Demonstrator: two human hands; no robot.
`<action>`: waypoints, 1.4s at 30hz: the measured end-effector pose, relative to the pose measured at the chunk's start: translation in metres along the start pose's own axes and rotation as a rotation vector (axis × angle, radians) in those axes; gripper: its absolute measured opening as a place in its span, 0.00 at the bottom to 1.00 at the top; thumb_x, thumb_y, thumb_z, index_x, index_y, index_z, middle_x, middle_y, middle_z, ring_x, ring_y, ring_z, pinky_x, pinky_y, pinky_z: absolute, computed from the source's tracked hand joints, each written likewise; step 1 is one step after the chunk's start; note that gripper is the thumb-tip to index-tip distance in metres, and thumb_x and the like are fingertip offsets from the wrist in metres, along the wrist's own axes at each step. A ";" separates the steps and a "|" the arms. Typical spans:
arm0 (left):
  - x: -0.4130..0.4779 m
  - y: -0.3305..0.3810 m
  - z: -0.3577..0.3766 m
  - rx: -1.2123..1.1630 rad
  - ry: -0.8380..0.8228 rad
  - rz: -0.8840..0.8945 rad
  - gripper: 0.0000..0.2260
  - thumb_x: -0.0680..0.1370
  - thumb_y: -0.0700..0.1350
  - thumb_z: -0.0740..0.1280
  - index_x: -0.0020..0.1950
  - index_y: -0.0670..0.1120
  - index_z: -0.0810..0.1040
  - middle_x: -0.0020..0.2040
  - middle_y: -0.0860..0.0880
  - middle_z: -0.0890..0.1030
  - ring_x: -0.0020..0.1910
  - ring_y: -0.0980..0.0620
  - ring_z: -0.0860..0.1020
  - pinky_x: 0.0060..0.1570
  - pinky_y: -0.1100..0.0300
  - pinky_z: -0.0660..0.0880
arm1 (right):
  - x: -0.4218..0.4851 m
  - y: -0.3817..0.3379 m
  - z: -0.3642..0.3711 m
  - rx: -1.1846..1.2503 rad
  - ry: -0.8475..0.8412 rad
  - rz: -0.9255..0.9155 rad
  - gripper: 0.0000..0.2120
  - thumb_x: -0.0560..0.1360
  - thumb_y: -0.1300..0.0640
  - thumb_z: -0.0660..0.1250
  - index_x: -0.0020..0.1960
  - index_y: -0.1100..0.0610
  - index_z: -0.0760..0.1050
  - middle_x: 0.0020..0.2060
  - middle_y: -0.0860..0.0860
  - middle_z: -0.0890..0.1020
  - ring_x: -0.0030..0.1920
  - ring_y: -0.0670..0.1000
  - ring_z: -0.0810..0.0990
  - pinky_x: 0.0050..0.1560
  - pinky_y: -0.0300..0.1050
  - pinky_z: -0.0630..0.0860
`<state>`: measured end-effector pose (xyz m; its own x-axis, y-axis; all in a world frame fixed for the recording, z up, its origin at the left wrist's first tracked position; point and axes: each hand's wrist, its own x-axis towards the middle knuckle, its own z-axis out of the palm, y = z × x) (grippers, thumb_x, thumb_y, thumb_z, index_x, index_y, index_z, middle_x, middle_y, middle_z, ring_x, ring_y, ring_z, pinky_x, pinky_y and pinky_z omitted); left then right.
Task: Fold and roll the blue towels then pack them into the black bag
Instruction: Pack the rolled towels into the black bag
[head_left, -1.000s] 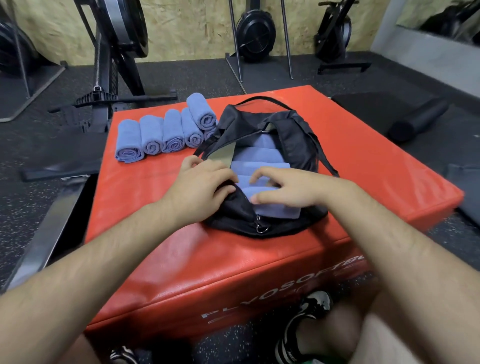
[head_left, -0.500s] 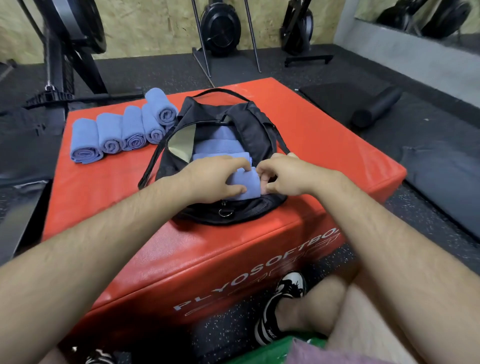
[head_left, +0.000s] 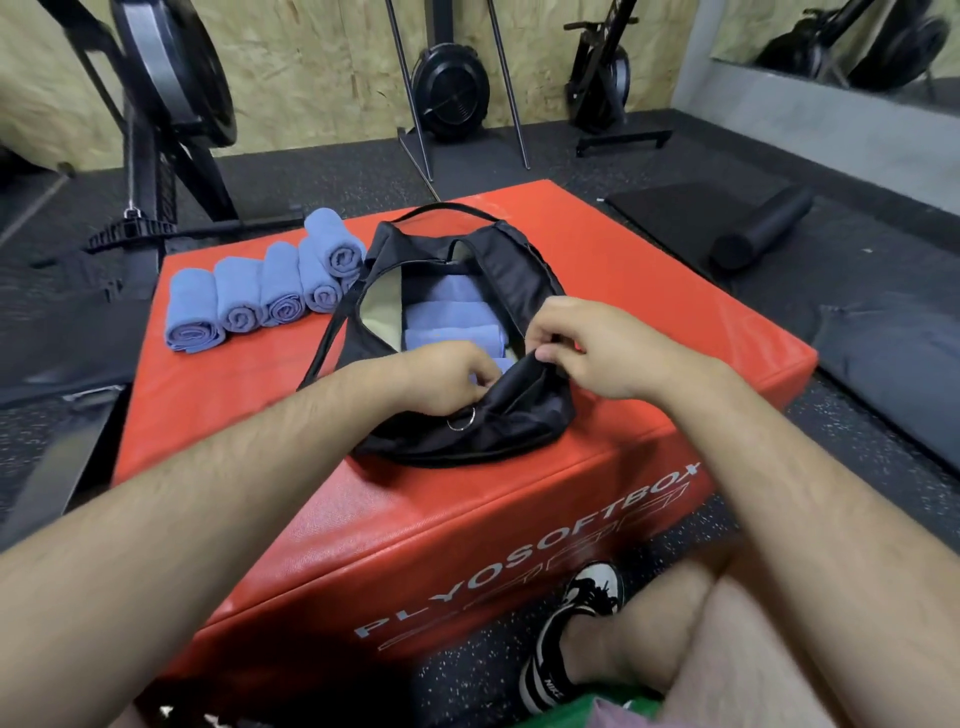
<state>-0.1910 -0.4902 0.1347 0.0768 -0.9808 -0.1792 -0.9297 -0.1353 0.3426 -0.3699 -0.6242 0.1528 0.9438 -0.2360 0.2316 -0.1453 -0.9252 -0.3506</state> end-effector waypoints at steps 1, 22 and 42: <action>-0.001 0.000 0.001 0.018 -0.038 -0.017 0.07 0.79 0.38 0.62 0.42 0.42 0.78 0.42 0.45 0.81 0.44 0.45 0.78 0.46 0.53 0.73 | 0.001 0.000 0.002 -0.011 -0.012 0.004 0.07 0.76 0.64 0.67 0.47 0.53 0.78 0.44 0.45 0.76 0.43 0.45 0.72 0.48 0.45 0.71; -0.073 -0.043 -0.036 0.253 0.534 0.349 0.13 0.81 0.55 0.64 0.43 0.47 0.76 0.38 0.52 0.78 0.39 0.48 0.76 0.40 0.54 0.69 | 0.009 -0.027 -0.005 -0.365 0.113 -0.002 0.12 0.67 0.42 0.68 0.44 0.46 0.70 0.37 0.41 0.73 0.49 0.49 0.73 0.59 0.51 0.64; -0.088 -0.153 -0.066 -0.002 0.924 -0.216 0.10 0.80 0.50 0.61 0.52 0.48 0.78 0.46 0.51 0.78 0.48 0.48 0.75 0.48 0.46 0.73 | 0.193 -0.161 0.068 -0.257 0.208 -0.031 0.06 0.77 0.55 0.60 0.51 0.56 0.73 0.47 0.54 0.78 0.50 0.58 0.74 0.42 0.50 0.63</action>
<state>-0.0322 -0.3922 0.1589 0.5027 -0.6573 0.5615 -0.8615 -0.3265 0.3889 -0.1438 -0.5003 0.1922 0.8720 -0.2373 0.4282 -0.2121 -0.9714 -0.1065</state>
